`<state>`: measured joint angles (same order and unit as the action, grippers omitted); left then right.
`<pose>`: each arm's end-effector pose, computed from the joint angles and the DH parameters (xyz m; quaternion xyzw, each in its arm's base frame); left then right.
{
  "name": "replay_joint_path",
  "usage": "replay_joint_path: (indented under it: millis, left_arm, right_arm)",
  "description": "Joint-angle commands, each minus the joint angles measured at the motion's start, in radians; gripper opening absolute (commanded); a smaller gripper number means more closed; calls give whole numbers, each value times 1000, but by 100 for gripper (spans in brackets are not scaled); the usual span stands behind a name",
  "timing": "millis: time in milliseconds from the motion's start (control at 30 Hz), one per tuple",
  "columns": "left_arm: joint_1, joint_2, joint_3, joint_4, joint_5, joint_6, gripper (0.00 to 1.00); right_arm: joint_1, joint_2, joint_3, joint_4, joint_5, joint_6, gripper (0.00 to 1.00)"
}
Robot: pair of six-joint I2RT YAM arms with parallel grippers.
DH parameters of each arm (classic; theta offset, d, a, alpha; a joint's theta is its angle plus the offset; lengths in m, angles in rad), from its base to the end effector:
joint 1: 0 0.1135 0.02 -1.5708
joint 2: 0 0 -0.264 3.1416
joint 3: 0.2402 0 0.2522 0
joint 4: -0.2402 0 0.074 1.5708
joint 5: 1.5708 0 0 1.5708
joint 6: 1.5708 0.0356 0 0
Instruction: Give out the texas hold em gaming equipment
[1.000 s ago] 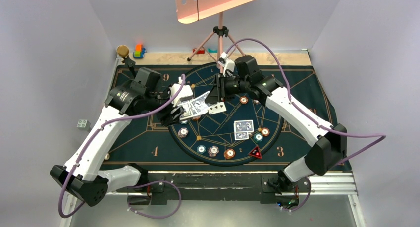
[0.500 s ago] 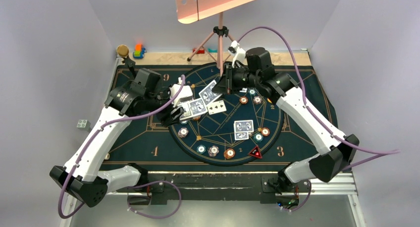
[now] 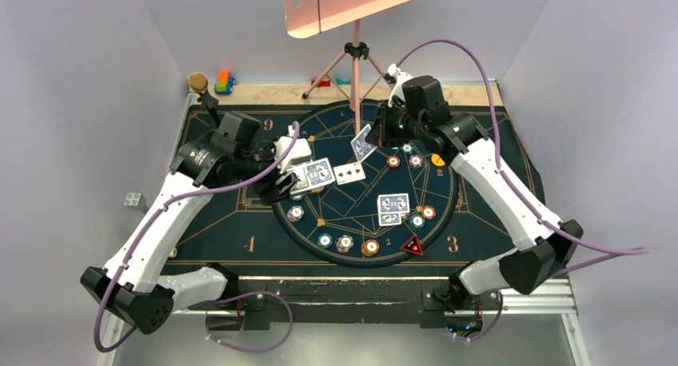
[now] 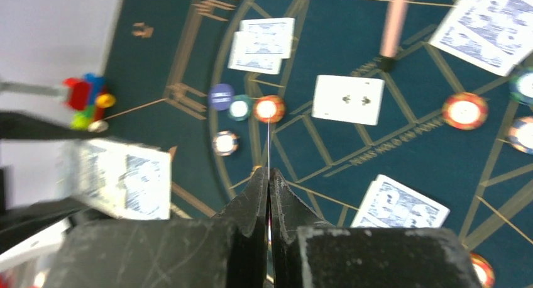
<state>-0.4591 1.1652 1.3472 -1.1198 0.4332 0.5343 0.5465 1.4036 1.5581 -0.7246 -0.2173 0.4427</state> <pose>0.1805 -0.1059 0.3737 0.5011 0.7841 -0.1927 0.3114 0.2527 0.1627 0.4121 -0.0972 0.8684 0.3101 0.3746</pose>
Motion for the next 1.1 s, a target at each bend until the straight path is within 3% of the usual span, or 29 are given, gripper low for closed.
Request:
replay_joint_path:
  millis: [0, 333, 467, 767, 1067]
  left_arm:
    - [7, -30, 10, 12, 22, -7, 0]
    - [7, -30, 27, -4, 31, 0, 0]
    - [8, -38, 26, -14, 27, 0, 0]
    - [7, -45, 41, -41, 17, 10, 0]
    - [7, -45, 53, -49, 20, 3, 0]
  right_arm:
    - [6, 77, -17, -74, 309, -58, 0]
    - [173, 409, 117, -221, 922, -54, 0]
    - [224, 525, 191, -269, 1062, -41, 0]
    - [312, 757, 333, -328, 1187, -56, 0]
    - [343, 879, 390, -262, 1112, -109, 0]
